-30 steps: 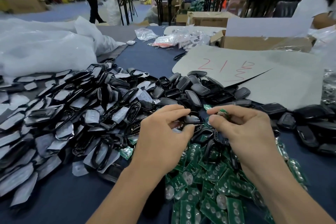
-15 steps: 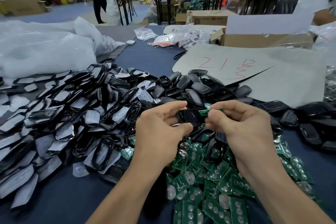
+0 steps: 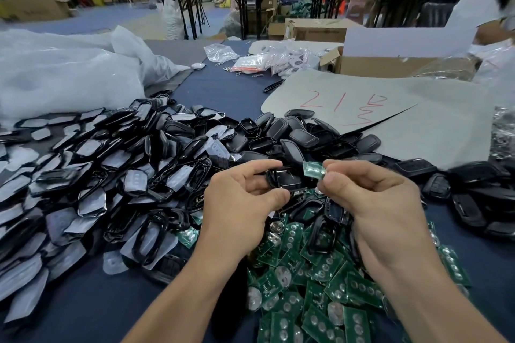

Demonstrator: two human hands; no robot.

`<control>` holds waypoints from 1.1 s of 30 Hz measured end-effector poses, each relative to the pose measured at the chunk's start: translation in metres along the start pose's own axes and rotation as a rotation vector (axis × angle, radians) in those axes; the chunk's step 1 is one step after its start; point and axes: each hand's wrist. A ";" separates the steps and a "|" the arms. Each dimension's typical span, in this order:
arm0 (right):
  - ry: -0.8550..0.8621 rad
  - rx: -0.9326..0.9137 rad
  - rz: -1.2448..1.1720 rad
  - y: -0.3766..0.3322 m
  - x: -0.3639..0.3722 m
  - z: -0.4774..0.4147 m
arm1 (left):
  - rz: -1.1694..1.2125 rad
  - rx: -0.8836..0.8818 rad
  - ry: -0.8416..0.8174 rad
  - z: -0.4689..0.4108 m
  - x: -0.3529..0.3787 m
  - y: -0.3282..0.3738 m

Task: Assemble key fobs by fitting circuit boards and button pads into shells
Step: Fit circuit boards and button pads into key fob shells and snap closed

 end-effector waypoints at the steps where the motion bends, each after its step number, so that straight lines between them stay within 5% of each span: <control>1: 0.009 -0.016 0.052 0.000 0.000 0.001 | 0.014 -0.001 -0.003 0.000 0.000 0.000; 10: 0.003 -0.103 0.204 0.003 0.005 0.007 | 0.048 0.022 -0.017 0.002 -0.001 0.002; 21: 0.020 -0.131 0.073 0.000 0.001 0.002 | 0.201 0.018 -0.043 0.005 0.003 0.007; 26: 0.032 -0.305 0.272 0.004 0.009 0.013 | 0.122 0.052 -0.016 0.007 0.005 0.006; 33: 0.078 -0.299 0.351 0.009 0.013 0.013 | -0.012 0.137 0.013 0.009 0.006 0.007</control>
Point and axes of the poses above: each hand's wrist, its own z-axis away from the middle knuckle, its own x-axis out of the palm, y = z × x, and after that the axes turned 7 degrees about -x, right-handed
